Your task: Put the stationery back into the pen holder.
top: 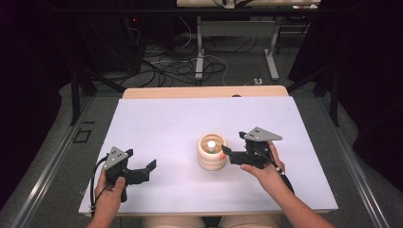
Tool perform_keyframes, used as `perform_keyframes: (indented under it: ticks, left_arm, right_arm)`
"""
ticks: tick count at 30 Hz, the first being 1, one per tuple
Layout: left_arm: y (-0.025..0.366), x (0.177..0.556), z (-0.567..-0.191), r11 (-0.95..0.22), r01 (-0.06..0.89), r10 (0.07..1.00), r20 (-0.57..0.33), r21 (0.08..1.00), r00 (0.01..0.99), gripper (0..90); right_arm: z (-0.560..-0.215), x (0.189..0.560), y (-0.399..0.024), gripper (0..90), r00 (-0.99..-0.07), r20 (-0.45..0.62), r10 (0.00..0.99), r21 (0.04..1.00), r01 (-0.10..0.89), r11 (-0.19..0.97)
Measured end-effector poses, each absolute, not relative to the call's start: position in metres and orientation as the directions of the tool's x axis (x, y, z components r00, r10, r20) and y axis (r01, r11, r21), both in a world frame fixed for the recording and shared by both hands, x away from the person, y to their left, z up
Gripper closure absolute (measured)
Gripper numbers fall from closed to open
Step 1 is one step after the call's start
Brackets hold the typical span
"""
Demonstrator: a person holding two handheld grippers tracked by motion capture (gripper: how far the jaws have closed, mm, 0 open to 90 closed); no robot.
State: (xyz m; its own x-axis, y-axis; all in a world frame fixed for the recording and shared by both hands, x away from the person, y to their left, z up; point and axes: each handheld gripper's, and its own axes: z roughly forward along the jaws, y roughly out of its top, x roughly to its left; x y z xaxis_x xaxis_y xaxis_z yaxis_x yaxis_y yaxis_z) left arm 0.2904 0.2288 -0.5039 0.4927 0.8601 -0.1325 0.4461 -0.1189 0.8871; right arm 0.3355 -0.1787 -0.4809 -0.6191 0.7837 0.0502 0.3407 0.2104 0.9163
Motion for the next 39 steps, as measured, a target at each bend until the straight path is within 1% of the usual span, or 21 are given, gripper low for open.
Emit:
perform_keyframes:
  ticks: [6,9,14,17,24,30,33,36,39]
  left_arm:
    - [0.229,0.29,-0.503,-0.121,0.453,0.858,-0.136,0.883,0.495,1.1]
    - [0.229,0.29,-0.503,-0.121,0.453,0.858,-0.136,0.883,0.495,1.1]
    - [0.229,0.29,-0.504,-0.12,0.445,0.861,-0.131,0.887,0.492,1.1]
    - [0.229,0.289,-0.504,-0.12,0.447,0.861,-0.131,0.886,0.491,1.1]
    - [0.229,0.289,-0.504,-0.121,0.447,0.862,-0.13,0.886,0.49,1.1]
    - [0.229,0.29,-0.503,-0.127,0.444,0.86,-0.125,0.887,0.494,1.1]
    - [0.229,0.29,-0.503,-0.13,0.442,0.859,-0.121,0.887,0.497,1.1]
    - [0.229,0.29,-0.503,-0.13,0.443,0.859,-0.122,0.887,0.496,1.1]
    - [0.229,0.29,-0.503,-0.131,0.442,0.859,-0.121,0.887,0.498,1.1]
  right_arm:
    - [-0.477,0.331,-0.196,14.5,-0.587,0.039,0.809,0.92,0.337,0.199]
    - [-0.476,0.329,-0.204,12.8,-0.569,0.02,0.822,0.921,0.331,0.206]
    - [-0.477,0.324,-0.219,11.9,-0.536,0.034,0.844,0.913,0.36,0.192]
    - [-0.481,0.321,-0.227,11.9,-0.493,0.001,0.87,0.908,0.365,0.206]
    - [-0.492,0.321,-0.253,12.0,-0.428,0.022,0.904,0.895,0.412,0.173]
    - [-0.504,0.325,-0.269,11.9,-0.367,0.027,0.93,0.89,0.432,0.145]
    - [-0.512,0.326,-0.277,11.8,-0.346,0.051,0.937,0.885,0.451,0.119]
    - [-0.517,0.327,-0.284,11.7,-0.338,0.031,0.941,0.885,0.447,0.132]
    - [-0.52,0.327,-0.288,10.5,-0.335,0.045,0.941,0.88,0.458,0.122]
